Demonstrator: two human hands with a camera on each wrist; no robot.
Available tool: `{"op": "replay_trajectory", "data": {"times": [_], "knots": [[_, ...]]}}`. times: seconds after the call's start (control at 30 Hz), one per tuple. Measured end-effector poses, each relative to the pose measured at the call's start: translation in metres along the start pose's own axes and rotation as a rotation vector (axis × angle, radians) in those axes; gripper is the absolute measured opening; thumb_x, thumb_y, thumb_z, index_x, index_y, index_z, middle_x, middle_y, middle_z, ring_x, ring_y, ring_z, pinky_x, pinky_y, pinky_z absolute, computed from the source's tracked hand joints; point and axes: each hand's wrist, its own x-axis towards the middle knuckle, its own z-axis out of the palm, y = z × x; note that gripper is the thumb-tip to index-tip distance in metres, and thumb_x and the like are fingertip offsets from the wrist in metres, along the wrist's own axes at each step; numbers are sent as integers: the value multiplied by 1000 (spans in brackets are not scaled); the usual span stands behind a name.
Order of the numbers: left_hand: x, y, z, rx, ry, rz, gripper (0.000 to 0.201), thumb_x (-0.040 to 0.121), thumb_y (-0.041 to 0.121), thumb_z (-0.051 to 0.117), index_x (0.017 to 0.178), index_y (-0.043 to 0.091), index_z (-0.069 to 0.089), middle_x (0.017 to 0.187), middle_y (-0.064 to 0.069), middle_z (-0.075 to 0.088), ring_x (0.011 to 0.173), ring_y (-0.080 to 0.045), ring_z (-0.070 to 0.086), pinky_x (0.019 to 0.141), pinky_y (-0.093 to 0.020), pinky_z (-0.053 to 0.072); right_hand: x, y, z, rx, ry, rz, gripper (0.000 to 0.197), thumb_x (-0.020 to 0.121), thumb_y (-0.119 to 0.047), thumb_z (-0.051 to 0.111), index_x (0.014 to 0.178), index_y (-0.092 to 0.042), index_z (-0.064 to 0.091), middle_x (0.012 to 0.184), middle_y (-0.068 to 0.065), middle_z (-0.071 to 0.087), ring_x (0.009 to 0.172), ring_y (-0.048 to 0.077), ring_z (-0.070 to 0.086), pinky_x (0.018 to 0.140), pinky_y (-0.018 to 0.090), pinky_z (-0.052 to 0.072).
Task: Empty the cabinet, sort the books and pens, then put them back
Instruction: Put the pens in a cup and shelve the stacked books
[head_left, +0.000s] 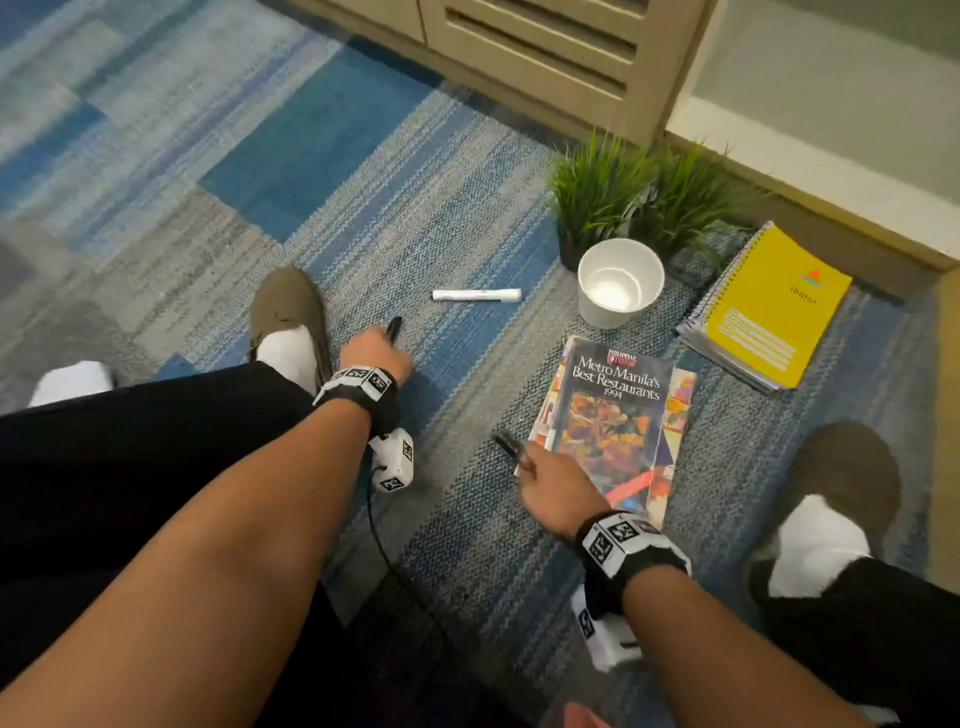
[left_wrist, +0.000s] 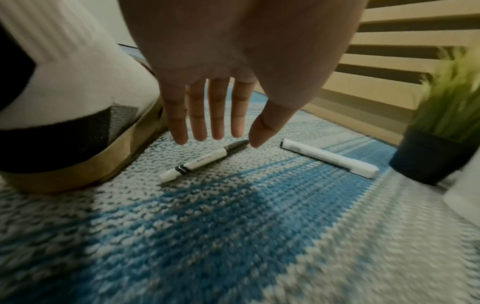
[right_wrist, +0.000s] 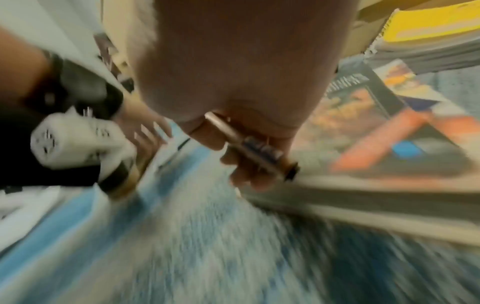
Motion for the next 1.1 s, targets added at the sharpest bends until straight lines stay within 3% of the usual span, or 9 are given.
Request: {"op": "replay_trajectory", "data": {"times": [0.1,0.2,0.27,0.5,0.63,0.73,0.83,0.93,1.1], "knots": [[20,-5,1,38,-27,-91,55,78,29,65,126,7,51,130,-20,53,120,-41,52,101,-44,45,38,-30,-48,36,171,-49,6,96,-21,46,91,-18,48,79,5,60,71,26,58,55,32,36],[34,-9,11,38,-34,-125,61,83,29,66,134,6,41,138,-21,44,127,-42,44,106,-47,39,85,-47,-84,-75,242,-49,9,96,-29,49,96,-20,49,88,5,65,81,29,62,69,35,47],[43,-15,18,49,-31,-91,55,83,27,66,128,5,43,131,-22,49,121,-42,50,101,-45,43,116,-55,-100,-190,253,-31,16,98,-29,47,104,-16,52,100,13,67,94,35,65,78,41,50],[69,2,30,-60,165,420,22,83,23,62,97,12,50,91,-11,60,84,-31,55,74,-40,47,181,-36,-125,-156,352,40,22,100,-27,45,111,-11,56,107,20,67,101,41,64,79,42,48],[82,68,38,112,226,761,20,81,25,56,98,15,52,94,-8,57,87,-30,51,75,-40,44,187,-22,-126,-71,436,-12,16,99,-26,49,100,-11,54,101,24,68,97,44,63,79,45,48],[90,99,54,319,158,847,28,81,26,57,105,14,52,103,-9,56,94,-32,53,78,-43,42,185,-24,-125,13,486,-80,17,97,-27,51,86,-17,44,90,22,68,89,44,62,76,47,50],[91,105,66,497,119,867,37,86,21,56,120,8,50,115,-14,56,101,-36,53,83,-45,42,178,-30,-130,88,487,-154,16,98,-32,52,92,-18,46,90,18,68,90,43,62,76,47,49],[86,99,71,462,88,838,37,90,15,51,126,5,47,120,-16,55,107,-37,52,91,-44,40,165,-36,-140,173,507,-223,24,99,-40,49,112,-19,49,87,9,68,90,40,63,75,47,50],[74,92,55,-67,85,513,22,91,20,60,107,4,61,105,-20,62,99,-38,58,83,-42,43,141,-33,-155,335,643,-321,15,99,-32,53,92,-20,47,83,-5,45,79,22,52,72,36,41]]}}
